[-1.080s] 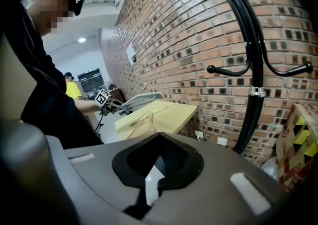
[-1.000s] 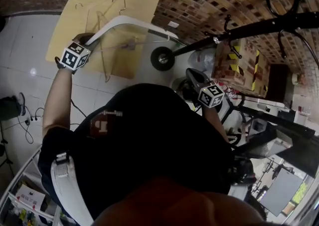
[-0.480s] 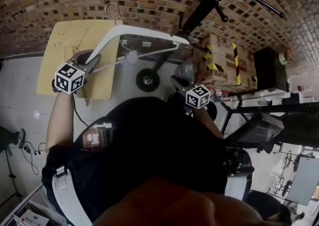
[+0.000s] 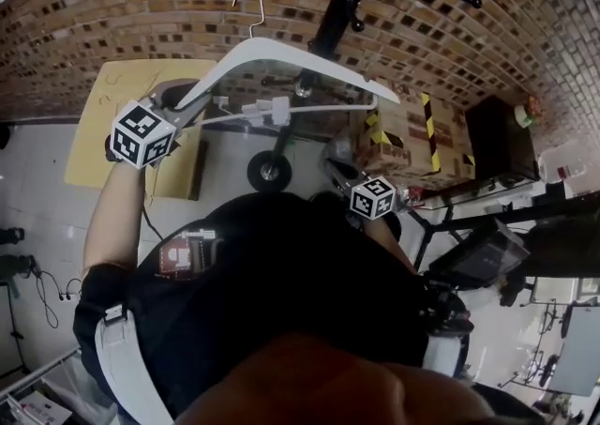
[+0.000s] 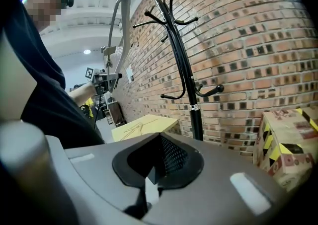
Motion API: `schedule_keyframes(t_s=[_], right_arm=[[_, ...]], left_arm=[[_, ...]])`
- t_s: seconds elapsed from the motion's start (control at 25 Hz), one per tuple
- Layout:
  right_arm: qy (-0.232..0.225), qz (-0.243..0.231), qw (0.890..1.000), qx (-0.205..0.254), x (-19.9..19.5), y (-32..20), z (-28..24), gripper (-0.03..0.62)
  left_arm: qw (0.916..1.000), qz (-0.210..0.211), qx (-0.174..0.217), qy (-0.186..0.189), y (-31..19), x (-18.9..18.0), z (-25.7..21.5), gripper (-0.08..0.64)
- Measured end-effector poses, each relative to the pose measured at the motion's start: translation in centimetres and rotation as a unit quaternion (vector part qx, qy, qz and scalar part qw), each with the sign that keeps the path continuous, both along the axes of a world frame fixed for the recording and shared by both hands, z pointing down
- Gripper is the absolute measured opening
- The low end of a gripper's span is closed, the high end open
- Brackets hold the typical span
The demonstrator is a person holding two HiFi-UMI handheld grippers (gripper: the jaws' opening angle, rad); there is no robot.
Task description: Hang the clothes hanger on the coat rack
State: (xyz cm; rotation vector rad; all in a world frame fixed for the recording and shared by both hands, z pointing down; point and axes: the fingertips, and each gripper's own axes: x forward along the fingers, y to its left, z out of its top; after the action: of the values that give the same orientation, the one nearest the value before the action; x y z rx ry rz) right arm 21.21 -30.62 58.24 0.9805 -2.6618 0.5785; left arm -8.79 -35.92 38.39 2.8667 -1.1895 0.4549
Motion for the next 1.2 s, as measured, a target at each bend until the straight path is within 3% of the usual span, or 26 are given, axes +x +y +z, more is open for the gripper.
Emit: schedule_keyframes(t_s=[0.4, 0.88, 1.2], right_arm=[[-0.017, 0.032, 0.999, 0.007, 4.0, 1.0, -0.2, 0.014], [-0.027, 0.067, 0.997, 0.007, 6.1, 2.4, -0.1, 0.014], [-0.029, 0.08, 0.996, 0.001, 6.8, 3.2, 0.3, 0.014]], left_arm=[[0.9918, 0.051, 0.073, -0.091, -1.8, 7.5, -4.4, 0.101], [0.9749, 0.115, 0.126, -0.143, -1.1, 14.0, -6.6, 0.101], [0.9727, 0.095, 0.125, -0.17, -2.1, 13.9, -3.9, 0.101]])
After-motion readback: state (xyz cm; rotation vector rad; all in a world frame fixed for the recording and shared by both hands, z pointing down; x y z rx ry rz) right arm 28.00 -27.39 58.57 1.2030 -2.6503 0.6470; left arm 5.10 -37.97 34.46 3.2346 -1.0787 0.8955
